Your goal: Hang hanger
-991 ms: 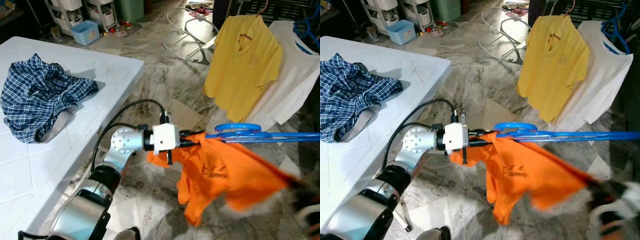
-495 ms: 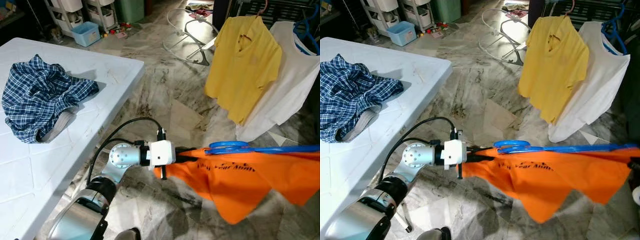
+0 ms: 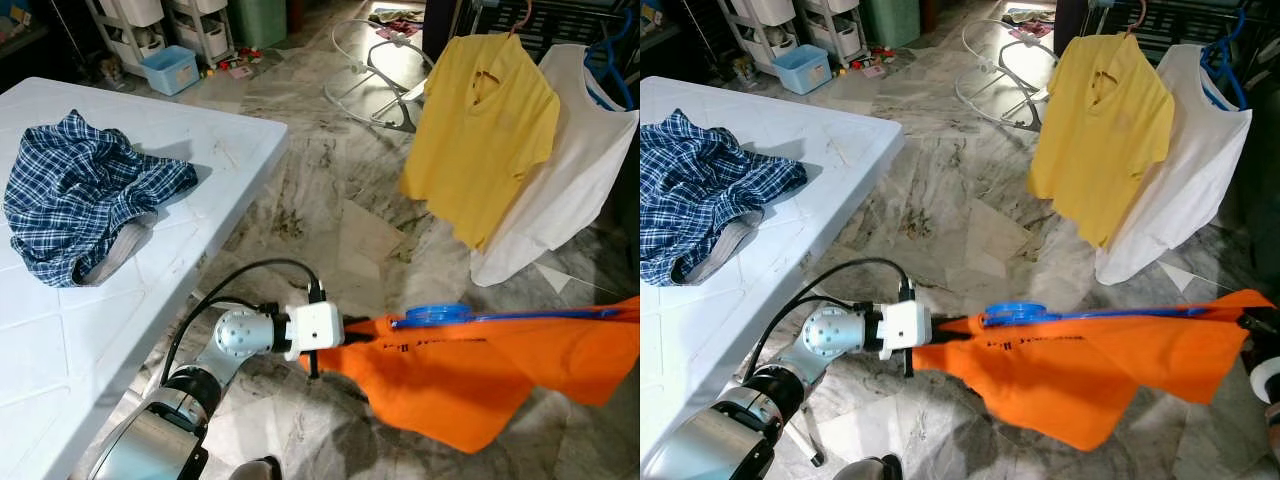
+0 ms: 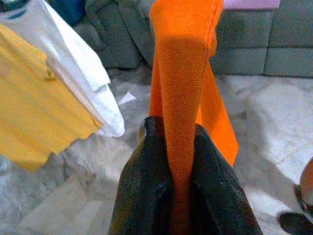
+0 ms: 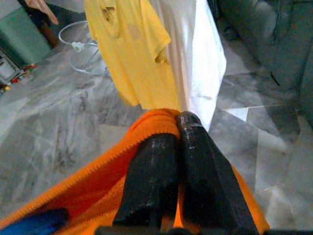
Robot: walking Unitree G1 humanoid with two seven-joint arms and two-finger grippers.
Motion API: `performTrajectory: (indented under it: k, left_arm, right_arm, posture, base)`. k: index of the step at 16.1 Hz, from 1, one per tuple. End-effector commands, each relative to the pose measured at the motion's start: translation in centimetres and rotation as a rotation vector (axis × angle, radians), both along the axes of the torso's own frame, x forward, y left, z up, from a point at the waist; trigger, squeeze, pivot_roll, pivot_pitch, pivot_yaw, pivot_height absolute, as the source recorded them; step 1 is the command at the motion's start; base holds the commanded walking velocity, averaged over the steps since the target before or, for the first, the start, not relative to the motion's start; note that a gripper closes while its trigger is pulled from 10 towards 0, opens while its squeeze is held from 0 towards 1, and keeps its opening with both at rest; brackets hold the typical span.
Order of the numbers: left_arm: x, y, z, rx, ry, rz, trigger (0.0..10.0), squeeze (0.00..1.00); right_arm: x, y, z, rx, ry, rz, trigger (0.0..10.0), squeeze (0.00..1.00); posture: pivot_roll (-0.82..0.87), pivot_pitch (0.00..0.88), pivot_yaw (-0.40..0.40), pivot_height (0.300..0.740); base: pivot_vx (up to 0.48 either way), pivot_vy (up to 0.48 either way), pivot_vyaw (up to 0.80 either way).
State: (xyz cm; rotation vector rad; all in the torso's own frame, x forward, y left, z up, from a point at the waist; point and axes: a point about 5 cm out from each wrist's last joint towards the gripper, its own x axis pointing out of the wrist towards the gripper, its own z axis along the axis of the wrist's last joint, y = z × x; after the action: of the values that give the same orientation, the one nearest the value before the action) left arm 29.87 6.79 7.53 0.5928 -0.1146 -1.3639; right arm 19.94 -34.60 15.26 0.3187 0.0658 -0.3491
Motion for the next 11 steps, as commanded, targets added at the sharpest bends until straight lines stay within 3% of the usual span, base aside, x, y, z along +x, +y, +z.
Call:
performTrajectory:
  k: [1, 5, 7, 8, 11]
  left_arm:
    - [-0.1, 2.4, -1.5, 0.091, 0.053, 0.071, 10.0, 0.0]
    - [-0.1, 2.0, -2.2, 0.121, 0.067, 0.111, 10.0, 0.0]
    - [-0.4, 1.0, -2.6, 0.113, 0.079, 0.123, 10.0, 0.0]
    - [-0.5, 0.0, -2.8, 0.095, 0.091, 0.136, 10.0, 0.0]
    - [-0.7, -1.8, -2.7, 0.061, 0.101, 0.14, 10.0, 0.0]
  right_arm:
    - [-0.5, -1.4, 2.5, -0.07, -0.056, -0.089, 0.0, 0.0]
    - [1.3, 1.3, 3.7, -0.071, -0.088, 0.033, 0.0, 0.0]
    - [2.0, 3.4, 3.5, -0.064, -0.079, 0.117, 0.0, 0.0]
    - [2.5, 5.3, 3.1, -0.051, -0.063, 0.2, 0.0, 0.0]
    - [3.0, 8.1, 2.4, -0.02, -0.042, 0.304, 0.0, 0.0]
  posture:
    - [-0.06, 0.082, 0.009, 0.74]
    - [-0.07, 0.077, 0.006, 0.74]
    - [-0.08, 0.078, 0.002, 0.74]
    - [-0.08, 0.079, 0.0, 0.74]
    - [-0.09, 0.08, 0.001, 0.74]
  base:
    - [0.0, 0.0, 0.0]
    - [0.0, 0.0, 0.0]
    - [0.0, 0.0, 0.0]
    - [0.0, 0.0, 0.0]
    - [0.0, 0.0, 0.0]
